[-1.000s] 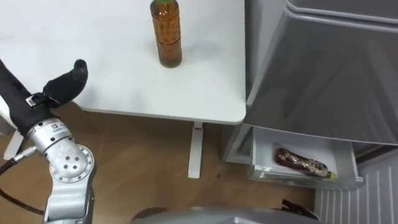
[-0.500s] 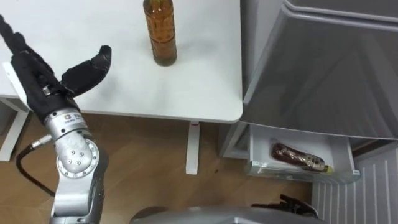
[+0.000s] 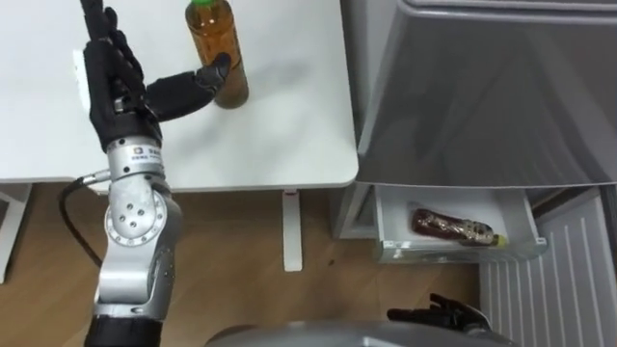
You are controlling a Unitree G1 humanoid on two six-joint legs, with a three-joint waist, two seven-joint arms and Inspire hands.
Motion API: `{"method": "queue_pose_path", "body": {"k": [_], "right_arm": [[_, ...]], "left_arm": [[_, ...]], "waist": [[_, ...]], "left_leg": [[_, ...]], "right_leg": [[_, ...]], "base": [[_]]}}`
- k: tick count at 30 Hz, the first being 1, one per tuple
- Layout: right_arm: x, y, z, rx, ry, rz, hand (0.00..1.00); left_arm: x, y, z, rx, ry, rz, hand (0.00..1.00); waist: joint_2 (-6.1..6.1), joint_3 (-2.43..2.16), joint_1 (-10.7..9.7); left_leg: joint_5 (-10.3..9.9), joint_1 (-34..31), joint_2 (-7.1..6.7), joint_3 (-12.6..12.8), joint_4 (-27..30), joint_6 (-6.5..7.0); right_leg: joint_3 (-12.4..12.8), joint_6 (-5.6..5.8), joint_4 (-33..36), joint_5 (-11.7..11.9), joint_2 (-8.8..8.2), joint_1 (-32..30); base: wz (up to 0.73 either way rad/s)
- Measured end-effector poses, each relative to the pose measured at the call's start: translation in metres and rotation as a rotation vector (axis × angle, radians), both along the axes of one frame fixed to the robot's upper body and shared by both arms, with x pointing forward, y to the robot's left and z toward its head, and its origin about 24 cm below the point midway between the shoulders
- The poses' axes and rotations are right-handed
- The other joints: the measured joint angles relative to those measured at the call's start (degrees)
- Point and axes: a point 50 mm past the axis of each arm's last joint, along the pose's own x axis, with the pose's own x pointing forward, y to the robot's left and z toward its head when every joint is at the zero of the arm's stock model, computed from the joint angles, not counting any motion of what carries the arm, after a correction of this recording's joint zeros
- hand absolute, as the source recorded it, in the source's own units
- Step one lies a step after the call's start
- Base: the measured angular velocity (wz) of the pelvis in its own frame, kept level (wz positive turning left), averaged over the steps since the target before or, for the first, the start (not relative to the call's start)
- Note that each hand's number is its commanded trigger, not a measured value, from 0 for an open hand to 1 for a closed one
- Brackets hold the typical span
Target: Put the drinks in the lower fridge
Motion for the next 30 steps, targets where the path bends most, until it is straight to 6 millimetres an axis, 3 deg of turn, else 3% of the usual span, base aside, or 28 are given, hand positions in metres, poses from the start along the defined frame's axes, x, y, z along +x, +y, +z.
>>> {"method": "queue_pose_path", "body": {"k": [5,14,20,30], "right_arm": [[0.000,0.000,0.000,0.002,0.004,-0.005,0.00],[0.000,0.000,0.000,0.037,0.010,-0.032,0.00],[0.001,0.001,0.000,0.047,0.021,-0.034,0.00],[0.000,0.000,0.000,0.048,0.012,-0.038,0.00]], "left_arm": [[0.002,-0.001,-0.003,-0.053,0.026,-0.020,0.00],[0.010,0.000,-0.005,-0.059,0.062,-0.052,0.00],[0.010,0.001,-0.018,-0.061,0.148,-0.053,0.00],[0.016,0.002,-0.019,-0.061,0.163,-0.051,0.00]], "waist": [[0.34,-0.20,-1.20],[0.30,-0.17,-2.57],[0.24,-0.13,-2.78],[0.17,-0.07,-2.77]], "left_leg": [[-0.02,0.23,0.10,0.13,-0.05,0.02],[-0.02,0.68,0.10,0.12,-0.20,0.01],[-0.02,0.93,0.10,0.12,-0.43,0.01],[-0.01,1.01,0.13,0.39,-0.60,0.01]], "right_leg": [[0.46,-0.04,0.21,0.03,0.15,-0.06],[0.72,-0.06,0.21,0.03,0.20,0.18],[1.23,-0.06,0.21,0.04,0.31,0.24],[2.00,-0.10,0.11,0.06,0.51,0.34]], "base": [[-0.04],[0.00],[-0.02],[-0.03]]}}
